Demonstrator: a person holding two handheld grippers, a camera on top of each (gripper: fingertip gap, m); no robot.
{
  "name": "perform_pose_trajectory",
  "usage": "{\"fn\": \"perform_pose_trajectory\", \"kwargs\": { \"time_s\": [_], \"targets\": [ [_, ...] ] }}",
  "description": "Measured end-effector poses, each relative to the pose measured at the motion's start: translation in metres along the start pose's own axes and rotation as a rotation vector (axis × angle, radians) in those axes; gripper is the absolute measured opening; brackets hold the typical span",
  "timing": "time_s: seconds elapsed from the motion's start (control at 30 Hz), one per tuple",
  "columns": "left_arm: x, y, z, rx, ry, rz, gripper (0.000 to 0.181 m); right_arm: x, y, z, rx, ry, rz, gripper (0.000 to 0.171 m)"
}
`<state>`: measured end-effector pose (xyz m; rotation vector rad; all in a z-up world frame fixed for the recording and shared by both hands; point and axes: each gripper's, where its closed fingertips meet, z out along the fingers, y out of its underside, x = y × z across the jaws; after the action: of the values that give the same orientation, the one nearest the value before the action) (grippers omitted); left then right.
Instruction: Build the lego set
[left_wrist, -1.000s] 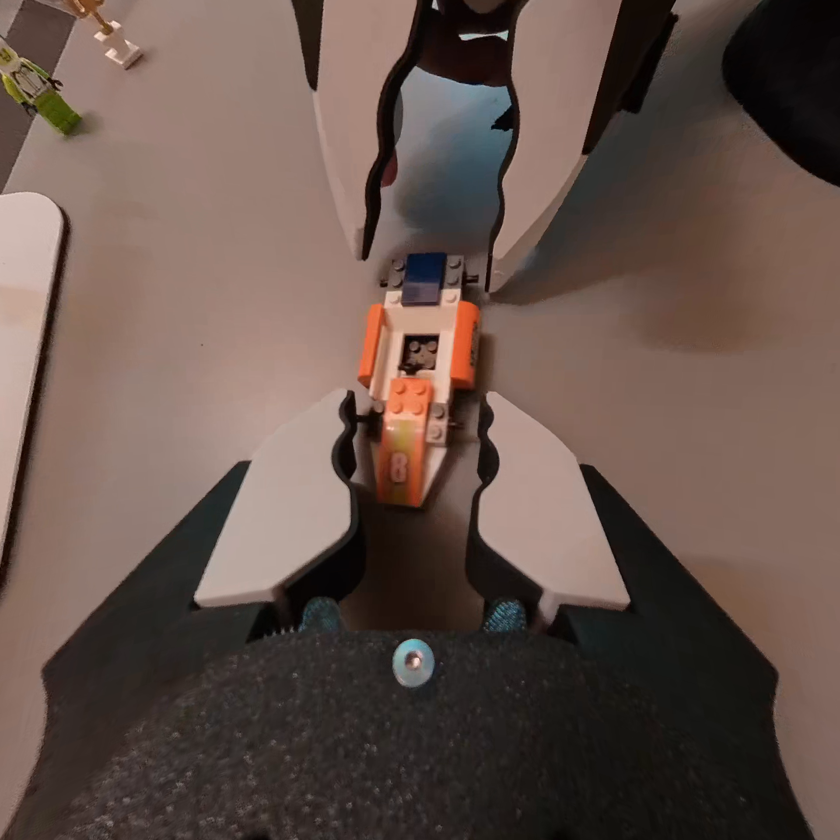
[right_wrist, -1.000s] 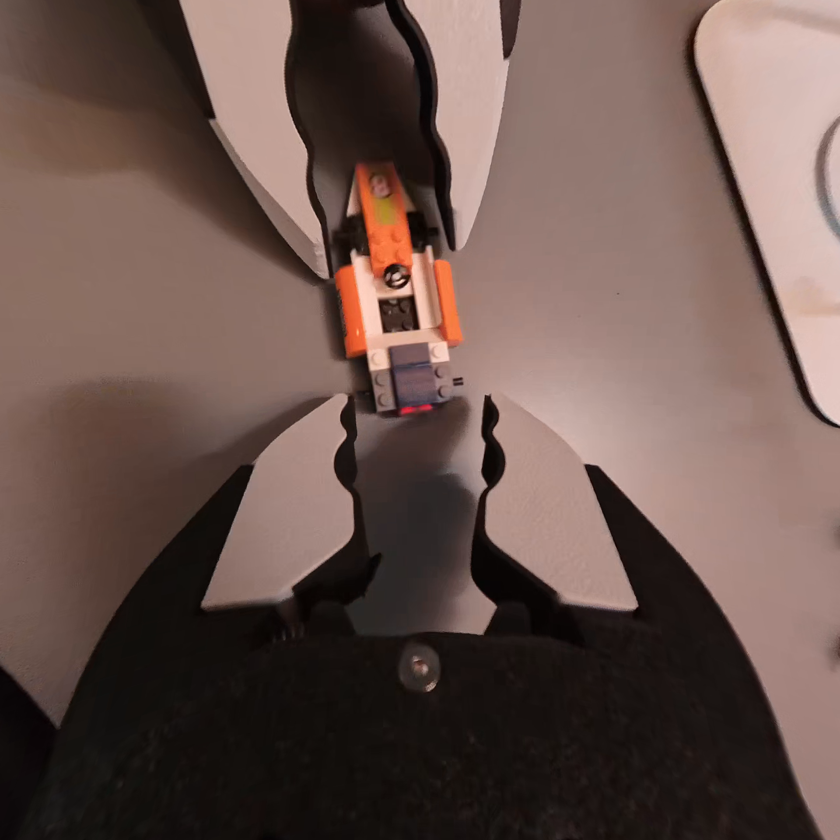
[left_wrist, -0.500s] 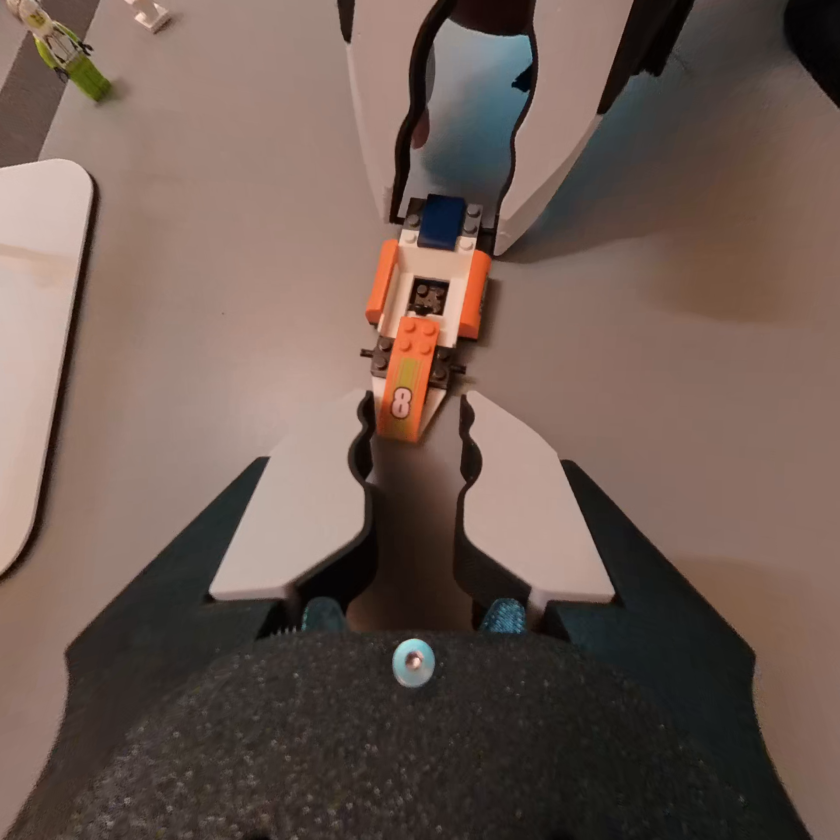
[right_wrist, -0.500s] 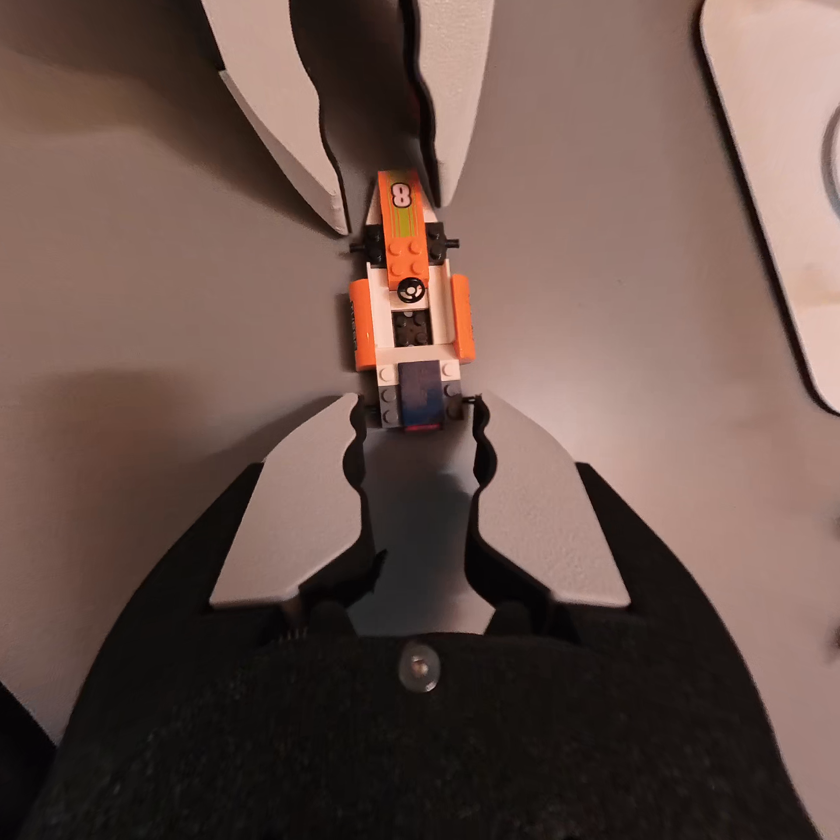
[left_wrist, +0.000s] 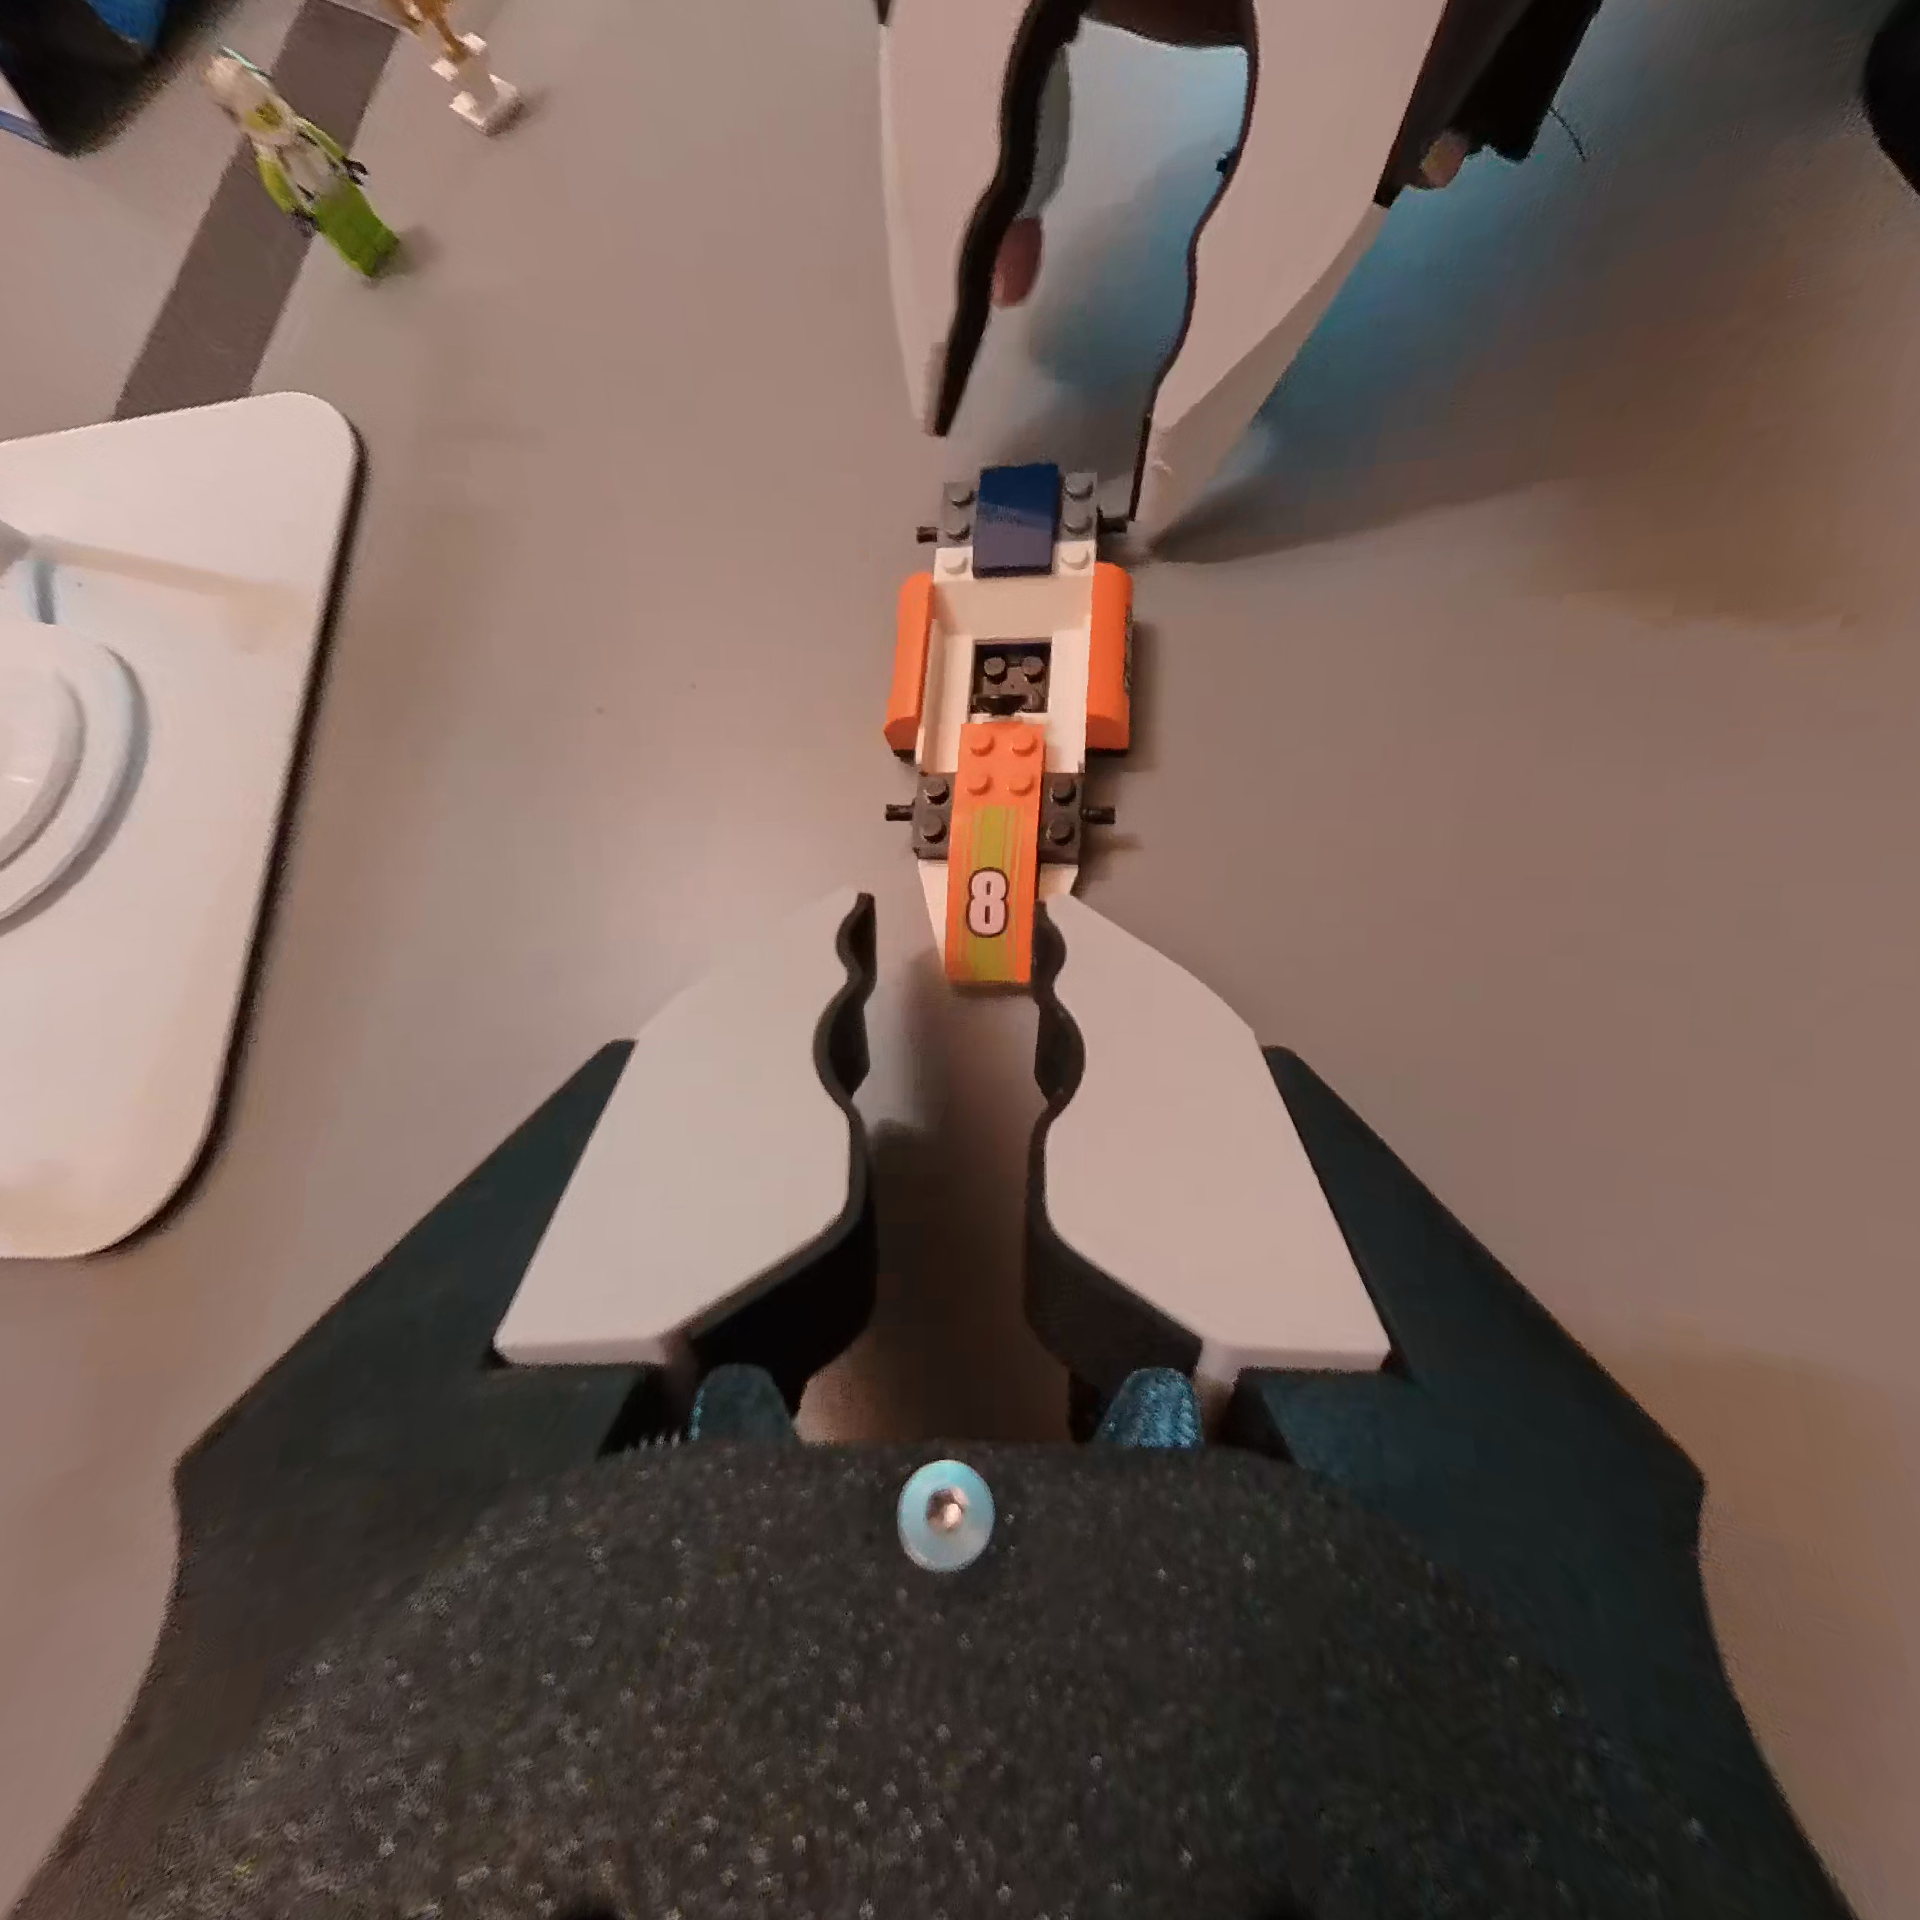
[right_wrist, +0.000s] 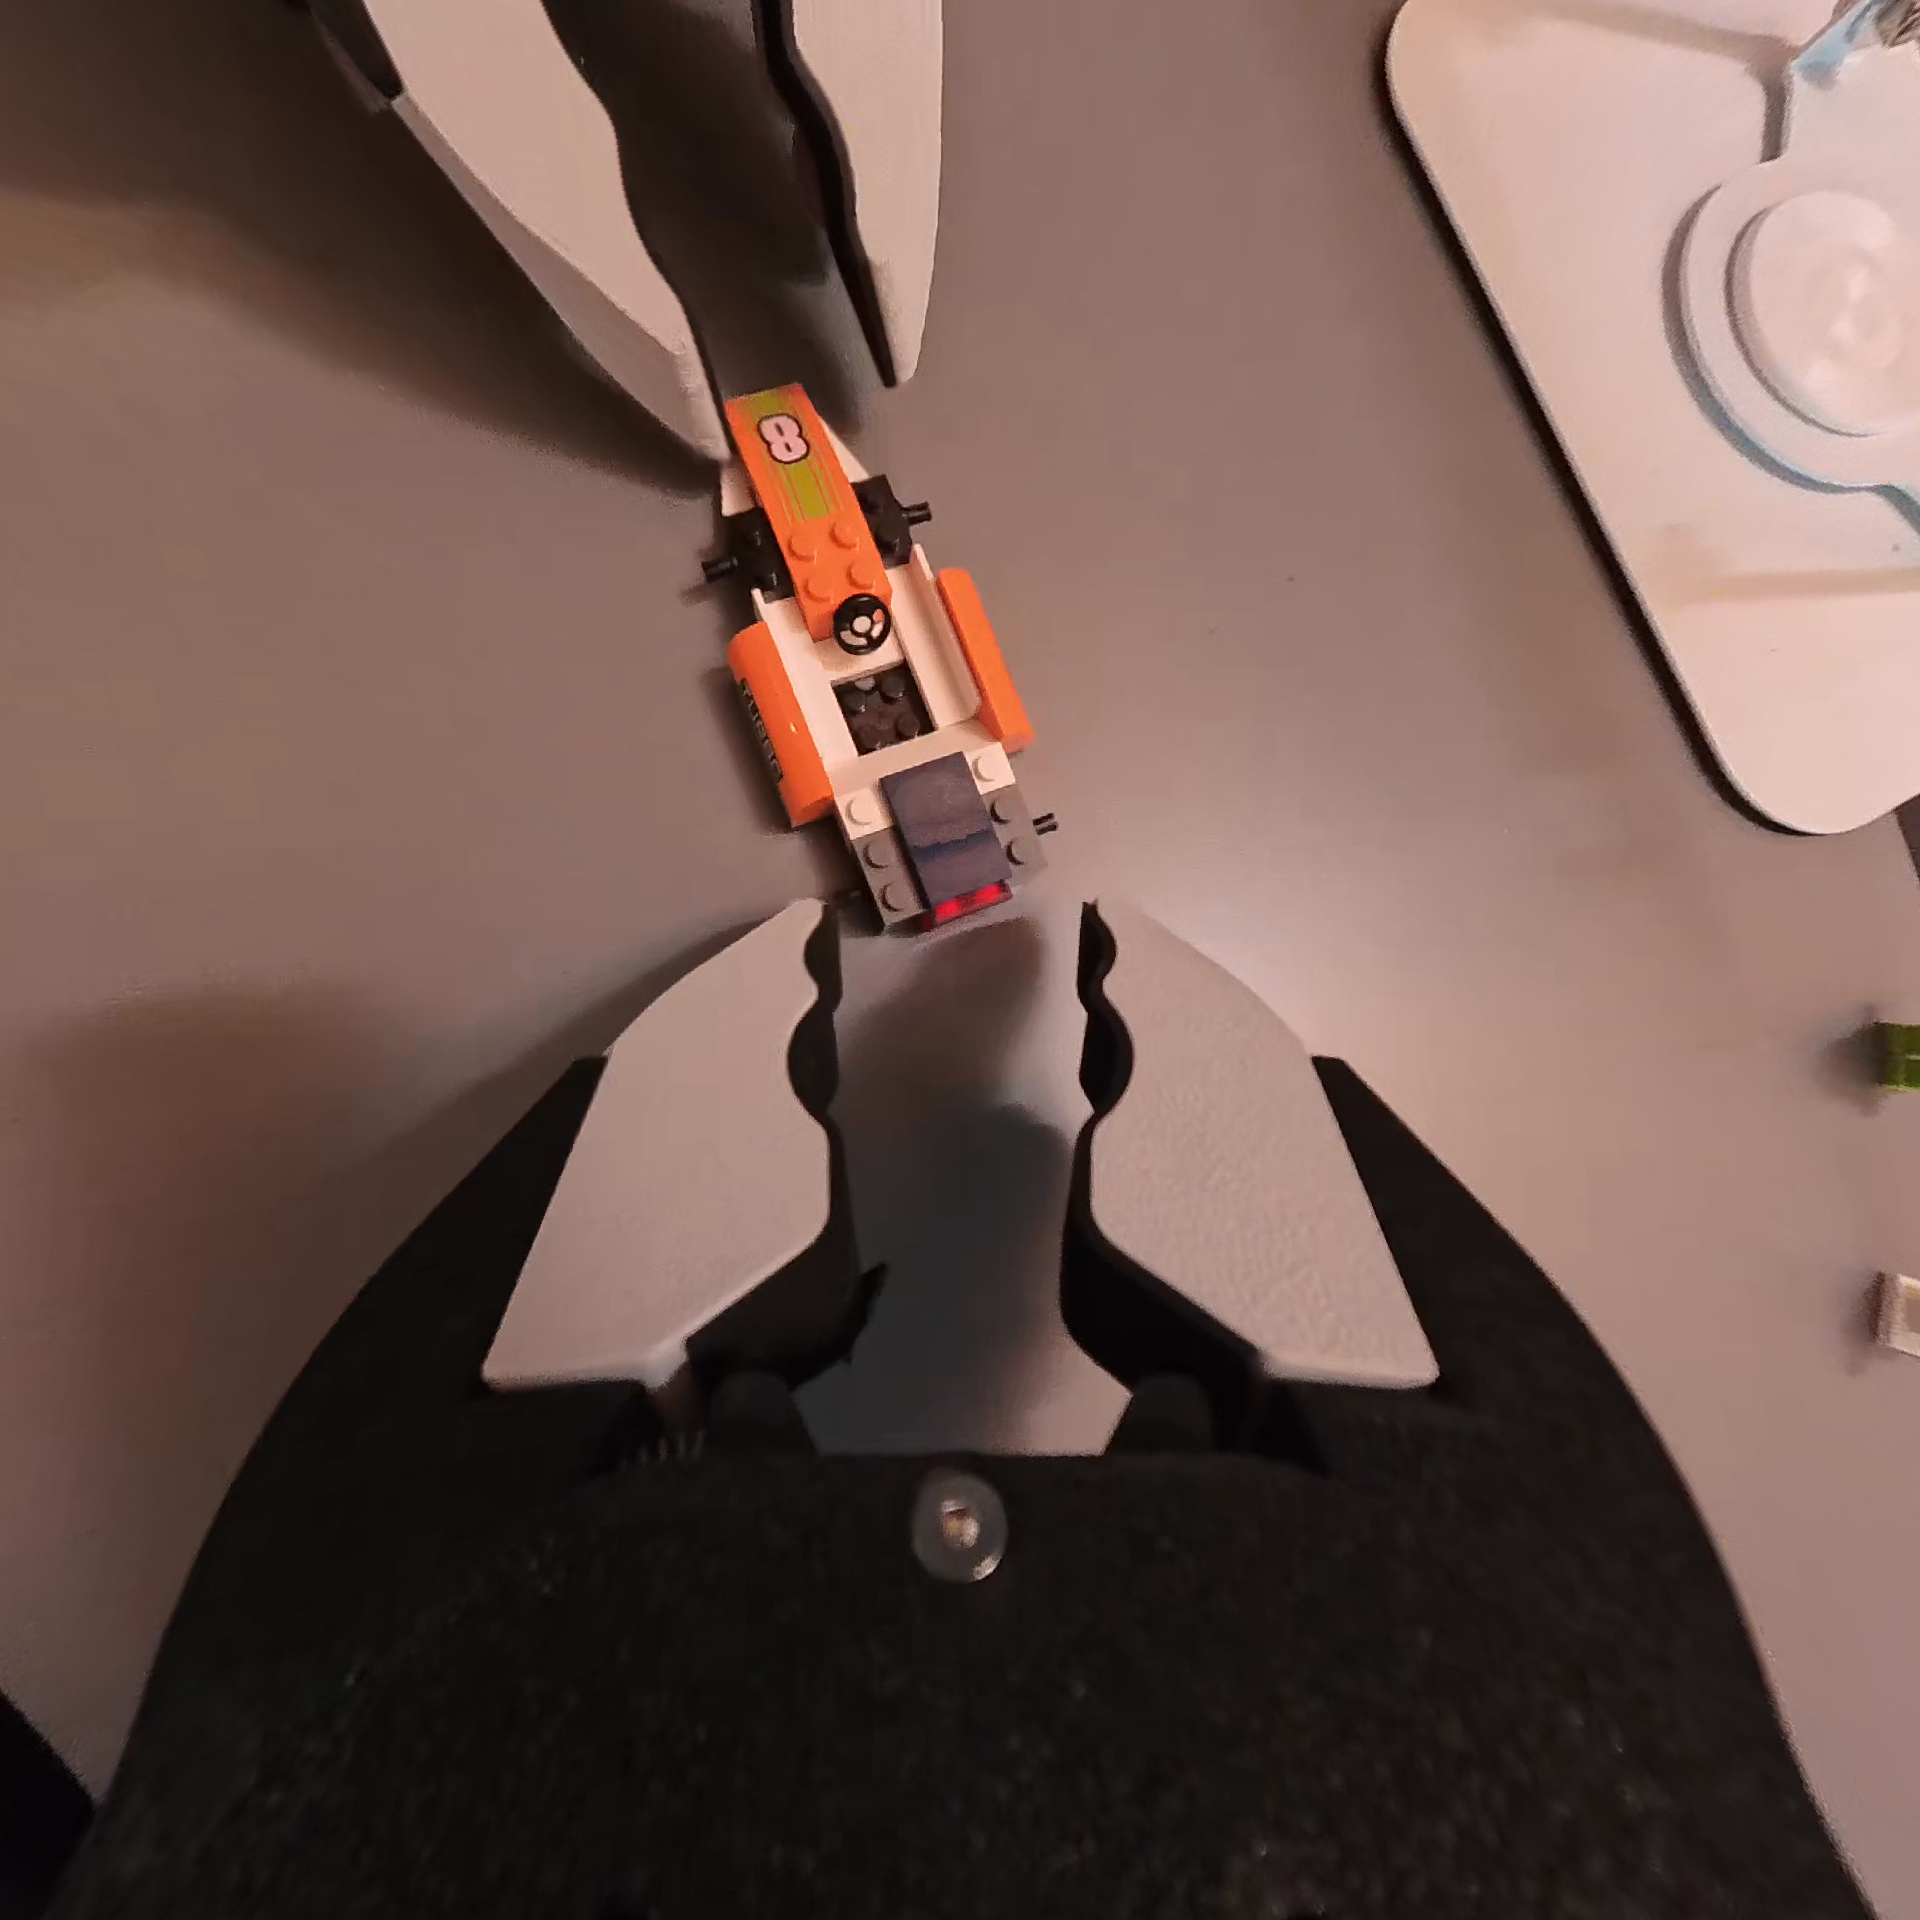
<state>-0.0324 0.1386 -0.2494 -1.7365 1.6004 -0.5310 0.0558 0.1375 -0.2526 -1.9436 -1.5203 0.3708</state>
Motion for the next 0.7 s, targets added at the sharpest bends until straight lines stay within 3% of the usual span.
{"fn": "perform_pose_trajectory", "kwargs": {
  "time_s": [0.2, 0.4, 0.6, 0.7],
  "targets": [
    [-0.032, -0.018, -0.019, 0.1, -0.18, -0.115, 0.006, 0.016, -0.02, -0.015, 0.188, 0.066, 0.078, 0.036],
    [-0.063, -0.03, -0.043, 0.214, -0.39, -0.233, 0.0, 0.05, -0.05, -0.038, 0.409, 0.282, 0.18, 0.001],
    [-0.096, -0.045, -0.091, 0.464, -0.709, -0.336, 0.0, 0.067, -0.063, -0.053, 0.504, 0.454, 0.209, 0.0],
    [-0.1, -0.05, -0.108, 0.535, -0.745, -0.392, 0.0, 0.073, -0.064, -0.057, 0.538, 0.506, 0.246, 0.0]
  ]
}}
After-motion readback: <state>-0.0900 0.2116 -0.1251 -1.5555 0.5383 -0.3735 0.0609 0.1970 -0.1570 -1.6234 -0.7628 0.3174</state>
